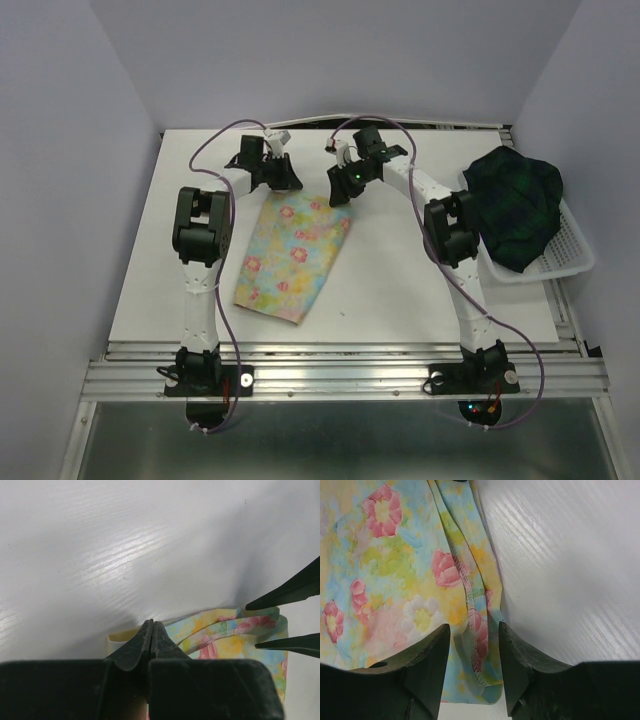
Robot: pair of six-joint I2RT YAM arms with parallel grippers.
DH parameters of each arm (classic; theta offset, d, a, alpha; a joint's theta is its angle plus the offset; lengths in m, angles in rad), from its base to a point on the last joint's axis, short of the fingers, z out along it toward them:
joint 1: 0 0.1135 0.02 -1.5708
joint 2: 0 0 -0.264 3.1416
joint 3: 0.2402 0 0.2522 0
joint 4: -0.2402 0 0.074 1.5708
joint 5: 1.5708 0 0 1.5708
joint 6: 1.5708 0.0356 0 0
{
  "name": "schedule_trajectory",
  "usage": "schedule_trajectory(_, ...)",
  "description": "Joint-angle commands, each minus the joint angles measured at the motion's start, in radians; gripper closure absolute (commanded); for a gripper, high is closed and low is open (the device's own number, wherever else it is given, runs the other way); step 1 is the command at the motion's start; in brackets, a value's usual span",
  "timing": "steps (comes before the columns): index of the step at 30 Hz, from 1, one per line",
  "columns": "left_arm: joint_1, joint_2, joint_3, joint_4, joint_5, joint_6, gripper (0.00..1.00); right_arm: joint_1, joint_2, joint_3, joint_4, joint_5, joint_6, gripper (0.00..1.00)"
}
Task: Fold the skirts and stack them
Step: Fold the skirt
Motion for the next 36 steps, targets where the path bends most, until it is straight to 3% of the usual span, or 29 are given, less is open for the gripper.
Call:
schedule_trajectory(1, -0.004, -0.092, -0.051, 0.06, 0.045, -0.001, 1.0, -0.001, -0.014, 0.052, -0.003, 0.005, -0.016, 0.51)
schedule_trajectory(9, -0.004, -0.118, -0.059, 0.044, 0.046, -0.001, 1.0, -0.001, -0.016, 0.054, -0.005, 0.002, -0.011, 0.52)
schedule_trajectory(20, -0.007, -0.026, 0.05, -0.092, -0.08, 0.028, 1.0, -0.001, -0.008, 0.065, -0.031, 0.004, -0.032, 0.5)
schedule_trajectory(27, -0.013, -0.012, 0.075, -0.156, -0.132, 0.062, 1.0, -0.001, -0.006, 0.077, -0.058, 0.004, -0.066, 0.69)
schedule_trajectory(31, -0.016, -0.01, 0.075, -0.178, -0.165, 0.077, 1.0, -0.001, -0.017, 0.069, -0.066, 0.021, -0.086, 0.85)
schedule_trajectory(36, -0.016, -0.001, 0.087, -0.189, -0.186, 0.075, 1.0, -0.001, -0.022, 0.066, -0.08, 0.025, -0.095, 0.93)
